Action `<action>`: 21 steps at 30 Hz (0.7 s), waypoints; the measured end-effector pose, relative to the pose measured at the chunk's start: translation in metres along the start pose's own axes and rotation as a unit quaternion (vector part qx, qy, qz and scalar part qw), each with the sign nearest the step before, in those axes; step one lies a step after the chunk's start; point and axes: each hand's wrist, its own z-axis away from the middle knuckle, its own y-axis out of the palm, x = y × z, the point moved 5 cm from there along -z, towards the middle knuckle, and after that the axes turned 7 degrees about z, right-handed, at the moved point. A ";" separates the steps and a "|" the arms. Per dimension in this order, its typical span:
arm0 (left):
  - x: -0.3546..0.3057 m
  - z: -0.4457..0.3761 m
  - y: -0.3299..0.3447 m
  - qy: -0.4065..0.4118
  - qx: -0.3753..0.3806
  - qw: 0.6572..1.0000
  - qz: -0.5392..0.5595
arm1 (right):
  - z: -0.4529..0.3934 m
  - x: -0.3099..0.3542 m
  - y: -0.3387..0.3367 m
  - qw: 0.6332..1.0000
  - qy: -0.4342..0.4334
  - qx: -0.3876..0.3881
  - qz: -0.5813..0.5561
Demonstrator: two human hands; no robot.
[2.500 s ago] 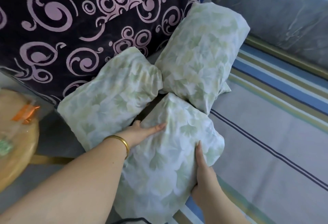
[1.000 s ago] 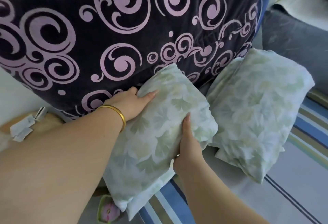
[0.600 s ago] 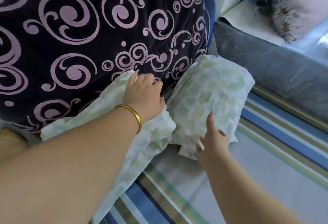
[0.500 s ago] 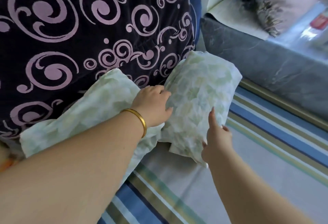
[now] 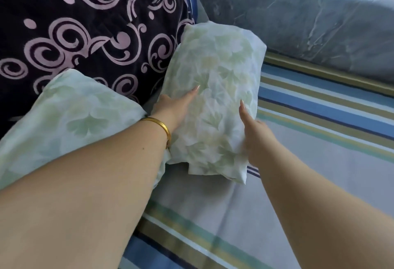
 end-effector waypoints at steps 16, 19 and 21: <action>-0.020 0.068 0.062 -0.035 0.290 0.935 0.201 | 0.023 -0.025 -0.119 0.960 0.030 0.239 -0.144; -0.014 0.105 0.084 -0.028 0.336 0.908 0.250 | 0.033 -0.055 -0.153 0.960 0.024 0.220 -0.174; -0.010 0.136 0.103 -0.032 0.371 0.881 0.291 | 0.039 -0.077 -0.173 0.960 0.019 0.202 -0.193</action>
